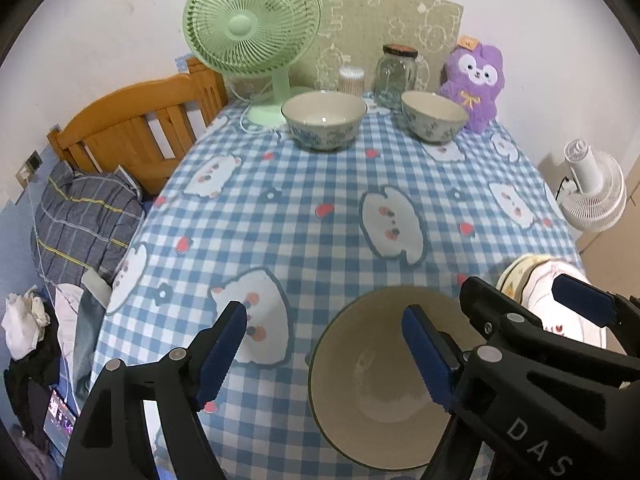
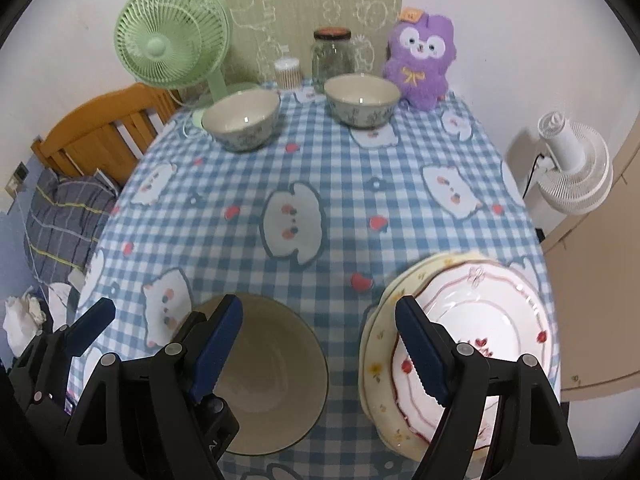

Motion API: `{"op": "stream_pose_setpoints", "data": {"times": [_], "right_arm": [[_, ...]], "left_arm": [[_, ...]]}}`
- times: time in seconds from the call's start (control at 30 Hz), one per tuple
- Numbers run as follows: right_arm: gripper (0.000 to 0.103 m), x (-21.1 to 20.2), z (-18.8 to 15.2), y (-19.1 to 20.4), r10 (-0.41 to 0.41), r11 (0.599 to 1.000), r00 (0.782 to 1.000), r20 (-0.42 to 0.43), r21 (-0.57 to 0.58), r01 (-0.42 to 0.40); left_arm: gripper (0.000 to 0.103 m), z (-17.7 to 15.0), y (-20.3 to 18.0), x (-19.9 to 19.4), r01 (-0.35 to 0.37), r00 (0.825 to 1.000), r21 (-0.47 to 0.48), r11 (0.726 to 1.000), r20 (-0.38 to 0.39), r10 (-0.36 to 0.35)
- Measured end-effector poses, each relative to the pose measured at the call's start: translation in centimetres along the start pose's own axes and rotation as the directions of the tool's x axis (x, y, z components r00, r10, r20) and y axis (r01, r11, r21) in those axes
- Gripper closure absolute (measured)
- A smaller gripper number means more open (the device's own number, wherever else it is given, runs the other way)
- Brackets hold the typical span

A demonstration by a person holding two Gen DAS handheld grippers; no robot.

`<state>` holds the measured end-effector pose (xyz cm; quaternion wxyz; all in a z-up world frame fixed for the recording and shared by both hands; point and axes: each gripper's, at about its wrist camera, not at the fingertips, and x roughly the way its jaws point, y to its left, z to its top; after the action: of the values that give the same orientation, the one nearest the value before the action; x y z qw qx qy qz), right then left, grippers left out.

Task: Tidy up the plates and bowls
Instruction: 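Move both tools to the white floral bowl beside the green fan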

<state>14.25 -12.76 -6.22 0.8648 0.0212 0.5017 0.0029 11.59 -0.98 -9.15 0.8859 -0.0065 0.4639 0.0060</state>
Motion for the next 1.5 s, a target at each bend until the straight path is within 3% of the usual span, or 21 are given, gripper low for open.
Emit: {"op": "stream_pose_setpoints", "data": {"times": [0.57, 0.83, 1.03, 1.5], "right_arm": [[0.022, -4.8, 4.7, 0.2, 0.053, 0.998, 0.995, 0.084, -0.020, -0.052], [0.022, -6.1, 7.6, 2.0, 0.041, 0.997, 0.985, 0.168, -0.069, -0.030], [0.021, -5.8, 9.7, 3.1, 0.036, 0.997, 0.982, 0.188, -0.069, -0.023], [0.021, -2.8, 14.7, 4.6, 0.027, 0.999, 0.979, 0.201, -0.044, -0.018]], "left_arm": [[0.022, 4.6, 0.3, -4.3, 0.015, 0.997, -0.045, 0.999, 0.082, -0.011], [0.022, 7.4, 1.4, -5.2, 0.012, 0.992, -0.053, 0.998, 0.128, -0.005], [0.029, 9.6, 1.9, -5.0, -0.010, 0.988, -0.025, 1.000, 0.156, 0.014], [0.029, 14.6, 3.4, -1.9, 0.003, 0.988, -0.022, 1.000, 0.155, 0.000]]}}
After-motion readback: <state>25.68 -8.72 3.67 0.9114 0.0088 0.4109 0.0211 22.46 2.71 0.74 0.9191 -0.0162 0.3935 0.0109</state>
